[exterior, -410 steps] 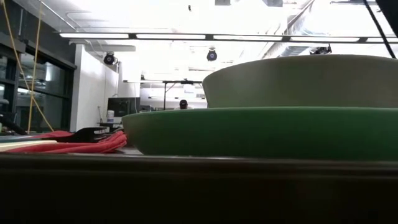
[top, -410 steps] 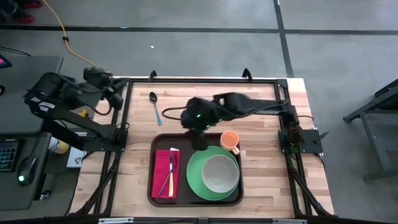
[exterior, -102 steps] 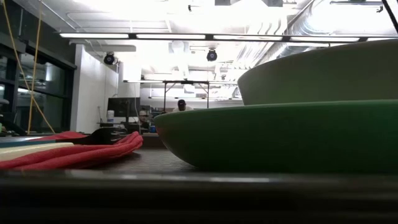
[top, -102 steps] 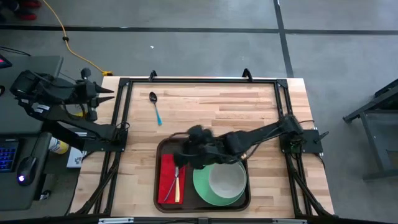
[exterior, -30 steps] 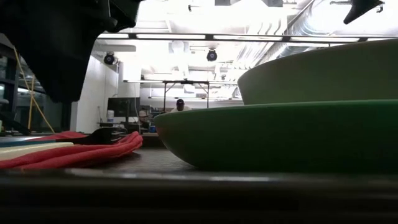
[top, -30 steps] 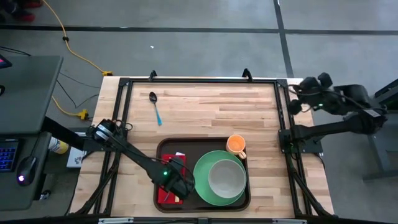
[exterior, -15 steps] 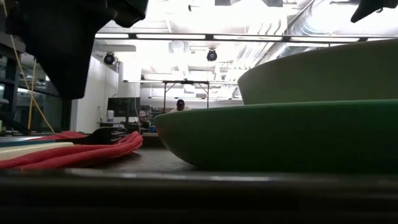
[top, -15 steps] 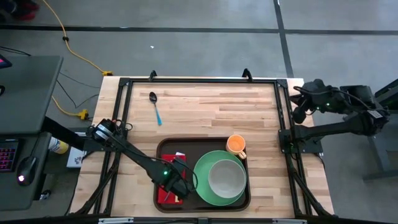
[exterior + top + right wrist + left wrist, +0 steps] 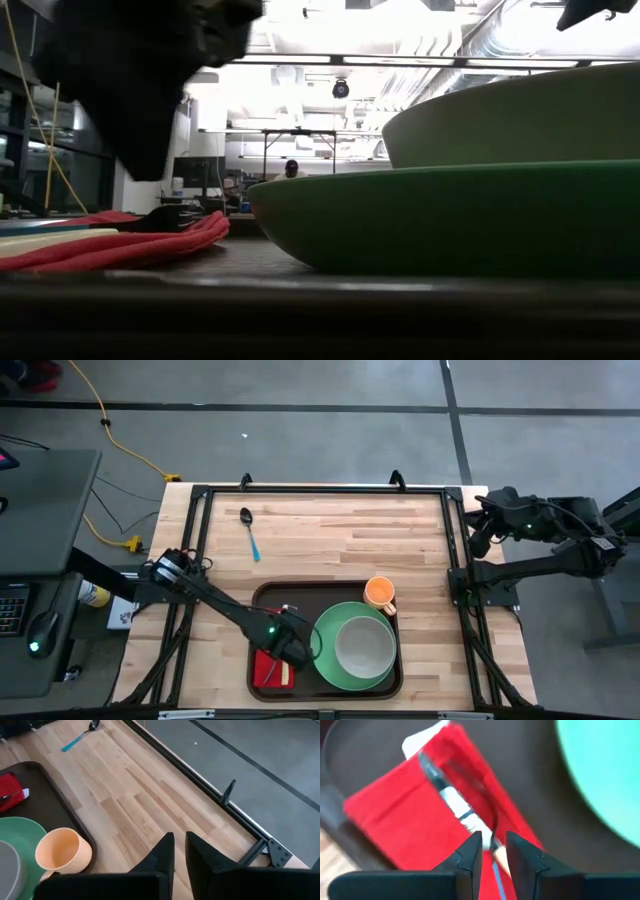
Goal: Set up tray
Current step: Adjust the blue fork on the red napkin
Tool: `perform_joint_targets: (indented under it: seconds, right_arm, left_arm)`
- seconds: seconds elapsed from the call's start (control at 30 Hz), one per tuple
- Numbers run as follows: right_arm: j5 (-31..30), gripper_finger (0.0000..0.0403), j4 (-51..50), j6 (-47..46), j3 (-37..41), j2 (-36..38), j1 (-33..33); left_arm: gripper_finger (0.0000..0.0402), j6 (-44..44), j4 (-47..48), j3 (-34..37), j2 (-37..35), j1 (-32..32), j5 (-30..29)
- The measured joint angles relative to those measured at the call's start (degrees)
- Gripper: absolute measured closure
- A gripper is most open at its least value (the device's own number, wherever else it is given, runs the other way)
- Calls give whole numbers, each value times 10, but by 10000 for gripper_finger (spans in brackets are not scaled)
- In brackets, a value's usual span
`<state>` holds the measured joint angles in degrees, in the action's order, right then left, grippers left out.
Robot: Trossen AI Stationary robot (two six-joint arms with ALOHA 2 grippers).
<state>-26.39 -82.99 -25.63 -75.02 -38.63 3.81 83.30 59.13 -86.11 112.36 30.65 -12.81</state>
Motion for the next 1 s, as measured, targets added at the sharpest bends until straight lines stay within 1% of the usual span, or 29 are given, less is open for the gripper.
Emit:
perform_joint_targets:
  seconds: [0.13,0.23,0.47,0.73,1.0]
  right_arm:
    - [0,368,4,0,0,0,0]
    - [0,361,6,0,0,0,0]
    - [0,350,6,0,0,0,0]
    - [-7,352,6,1,0,0,0]
    - [-7,350,5,2,0,0,0]
  left_arm:
    - [286,-50,-27,0,0,-22,-8]
    - [286,-70,-37,0,0,-34,-14]
    - [286,-71,-35,0,0,-36,-15]
    - [286,-70,-29,0,0,-37,-15]
    - [286,-66,-2,0,0,-36,-9]
